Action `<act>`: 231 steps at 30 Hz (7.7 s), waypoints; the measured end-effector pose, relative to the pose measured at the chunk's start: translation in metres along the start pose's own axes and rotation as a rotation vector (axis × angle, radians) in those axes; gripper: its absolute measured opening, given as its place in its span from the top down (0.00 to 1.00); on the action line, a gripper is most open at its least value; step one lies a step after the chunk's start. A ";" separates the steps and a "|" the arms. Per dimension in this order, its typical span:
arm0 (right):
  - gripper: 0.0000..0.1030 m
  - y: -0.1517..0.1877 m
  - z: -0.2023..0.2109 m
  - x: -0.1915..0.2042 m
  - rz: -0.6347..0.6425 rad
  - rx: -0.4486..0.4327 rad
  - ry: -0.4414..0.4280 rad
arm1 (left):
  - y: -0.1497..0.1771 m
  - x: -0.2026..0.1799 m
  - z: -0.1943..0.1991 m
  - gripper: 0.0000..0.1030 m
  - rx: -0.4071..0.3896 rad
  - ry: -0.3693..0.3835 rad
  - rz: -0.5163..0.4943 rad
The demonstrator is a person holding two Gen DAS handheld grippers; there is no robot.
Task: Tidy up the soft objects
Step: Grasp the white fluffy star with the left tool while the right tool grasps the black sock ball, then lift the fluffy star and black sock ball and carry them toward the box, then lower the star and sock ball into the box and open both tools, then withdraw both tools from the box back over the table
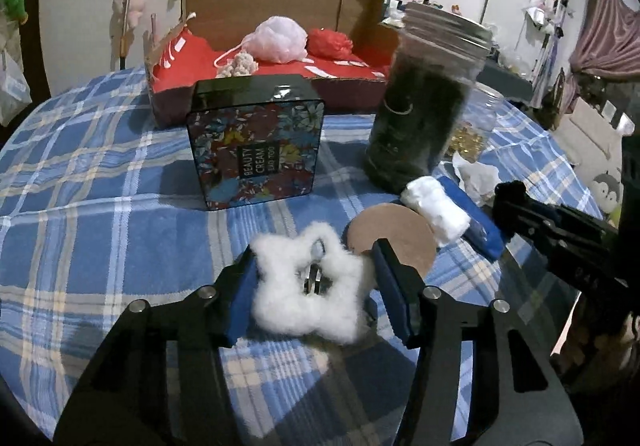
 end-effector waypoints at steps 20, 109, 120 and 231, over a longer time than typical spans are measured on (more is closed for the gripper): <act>0.70 -0.007 0.024 0.015 0.043 -0.054 0.009 | 0.000 -0.023 0.030 0.49 -0.060 0.059 -0.038; 0.69 -0.116 0.027 -0.021 0.115 -0.068 0.013 | -0.128 0.010 0.037 0.48 -0.096 0.042 -0.121; 0.69 -0.152 -0.017 -0.010 0.200 0.093 -0.124 | -0.167 0.011 -0.012 0.48 0.077 0.132 -0.158; 0.00 -0.045 0.125 0.027 0.146 -0.274 0.159 | -0.024 -0.042 0.117 0.00 -0.346 -0.055 0.001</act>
Point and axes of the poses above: each gripper's, at about its wrist camera, not at the fingertips, and z roughly against the way its jaws point, x to its left, y to its underside, the point moved 10 cm from there along -z, roughly the way its jaws point, and after that the axes turned 10 degrees about x, right-handed, at the moved point
